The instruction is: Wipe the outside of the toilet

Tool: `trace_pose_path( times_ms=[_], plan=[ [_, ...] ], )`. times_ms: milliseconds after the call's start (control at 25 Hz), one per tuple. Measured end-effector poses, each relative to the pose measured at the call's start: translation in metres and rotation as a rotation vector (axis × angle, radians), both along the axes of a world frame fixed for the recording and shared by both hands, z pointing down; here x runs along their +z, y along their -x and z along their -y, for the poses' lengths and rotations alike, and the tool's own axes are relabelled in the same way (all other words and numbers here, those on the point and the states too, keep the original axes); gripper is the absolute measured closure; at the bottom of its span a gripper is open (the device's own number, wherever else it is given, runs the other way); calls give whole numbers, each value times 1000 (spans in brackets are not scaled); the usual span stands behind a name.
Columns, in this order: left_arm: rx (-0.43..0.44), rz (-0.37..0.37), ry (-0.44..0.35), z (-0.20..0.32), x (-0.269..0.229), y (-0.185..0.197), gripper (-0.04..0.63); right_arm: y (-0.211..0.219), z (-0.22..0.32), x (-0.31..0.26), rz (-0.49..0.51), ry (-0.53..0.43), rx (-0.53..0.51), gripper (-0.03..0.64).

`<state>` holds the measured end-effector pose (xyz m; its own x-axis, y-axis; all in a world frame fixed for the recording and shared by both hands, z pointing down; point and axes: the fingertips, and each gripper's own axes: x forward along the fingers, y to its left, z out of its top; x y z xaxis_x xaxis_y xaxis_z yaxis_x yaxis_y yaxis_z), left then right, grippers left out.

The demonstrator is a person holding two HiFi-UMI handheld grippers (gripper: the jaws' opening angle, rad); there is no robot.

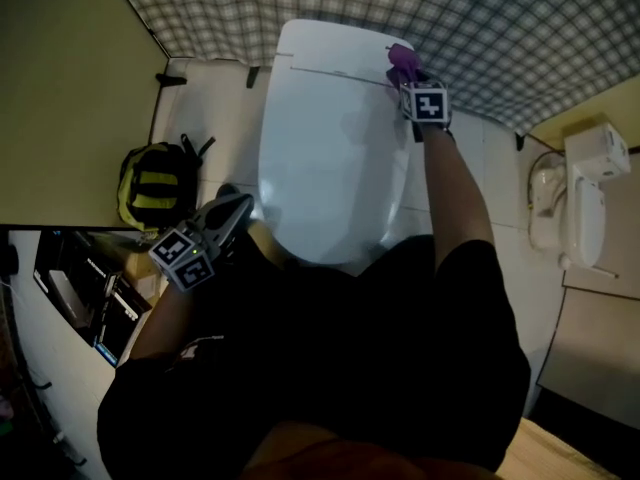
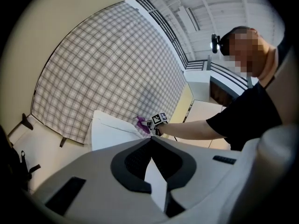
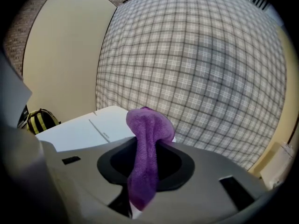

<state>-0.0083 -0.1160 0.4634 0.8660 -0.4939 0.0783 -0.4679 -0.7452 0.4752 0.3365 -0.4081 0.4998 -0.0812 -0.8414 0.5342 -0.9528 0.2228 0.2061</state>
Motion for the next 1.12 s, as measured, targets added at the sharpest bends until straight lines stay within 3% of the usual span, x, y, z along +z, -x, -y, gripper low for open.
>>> trace_pose_path(
  times_ms=[520, 1000, 1120],
  plan=[
    [-45, 10, 84, 66, 11, 8, 595, -9, 141, 44, -21, 74, 35, 515],
    [-90, -28, 157, 86, 17, 23, 595, -12, 197, 77, -100, 139, 49, 515],
    [-80, -38, 197, 85, 20, 22, 595, -8, 196, 82, -57, 152, 18, 515]
  ],
)
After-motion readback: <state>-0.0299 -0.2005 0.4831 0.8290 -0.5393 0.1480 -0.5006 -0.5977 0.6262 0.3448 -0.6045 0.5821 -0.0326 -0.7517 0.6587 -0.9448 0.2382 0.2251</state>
